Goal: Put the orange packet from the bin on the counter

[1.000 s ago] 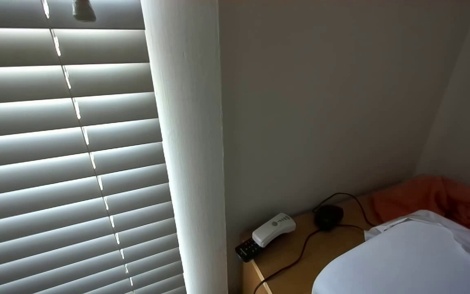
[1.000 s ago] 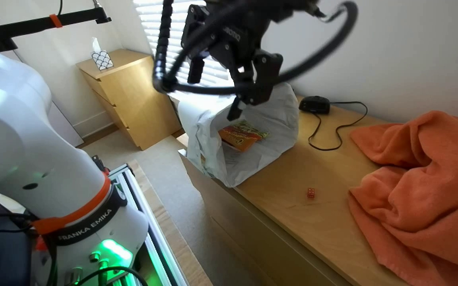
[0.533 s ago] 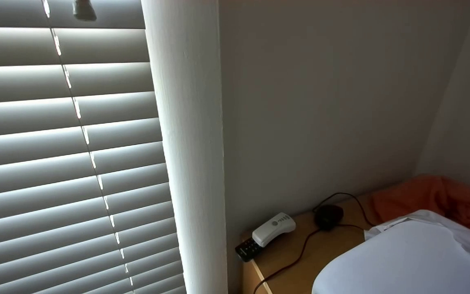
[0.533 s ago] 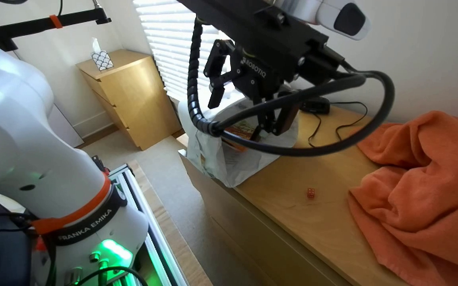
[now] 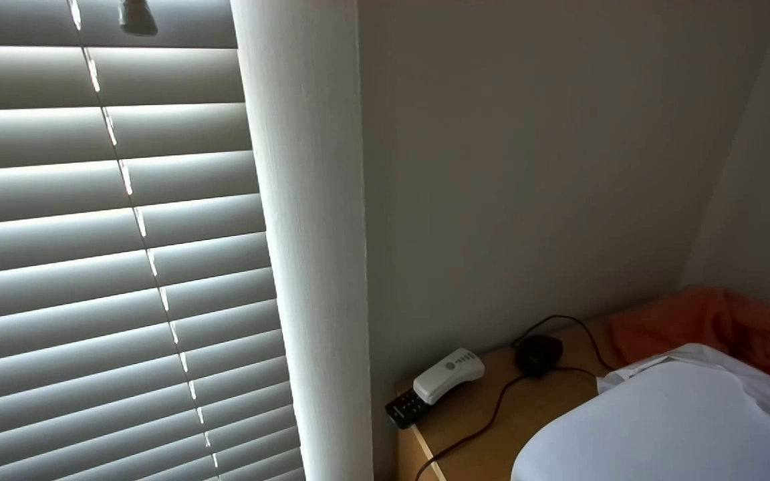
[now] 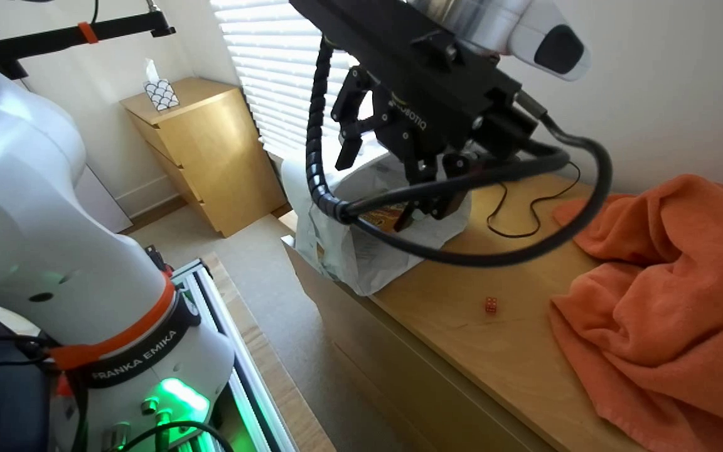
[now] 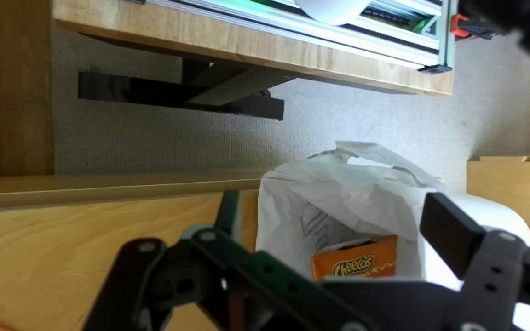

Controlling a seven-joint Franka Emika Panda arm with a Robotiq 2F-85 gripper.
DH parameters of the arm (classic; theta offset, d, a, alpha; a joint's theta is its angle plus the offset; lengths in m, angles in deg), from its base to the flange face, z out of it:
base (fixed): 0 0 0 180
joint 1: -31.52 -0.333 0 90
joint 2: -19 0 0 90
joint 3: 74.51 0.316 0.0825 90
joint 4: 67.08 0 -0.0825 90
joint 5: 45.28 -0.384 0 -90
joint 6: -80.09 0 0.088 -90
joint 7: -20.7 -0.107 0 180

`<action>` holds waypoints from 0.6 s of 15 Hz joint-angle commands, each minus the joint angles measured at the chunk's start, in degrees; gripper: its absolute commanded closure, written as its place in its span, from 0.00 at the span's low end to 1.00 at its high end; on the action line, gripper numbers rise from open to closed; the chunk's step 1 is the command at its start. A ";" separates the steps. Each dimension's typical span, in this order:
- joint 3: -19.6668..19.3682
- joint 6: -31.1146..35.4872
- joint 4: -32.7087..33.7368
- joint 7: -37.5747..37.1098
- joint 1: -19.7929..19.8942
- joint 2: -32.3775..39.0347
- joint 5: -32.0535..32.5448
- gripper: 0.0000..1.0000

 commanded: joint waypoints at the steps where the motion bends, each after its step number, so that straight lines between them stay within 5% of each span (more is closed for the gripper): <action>1: -0.71 0.88 3.58 1.78 2.37 9.89 -6.16 0.00; 9: 1.65 2.01 10.21 18.65 10.05 25.96 -21.79 0.00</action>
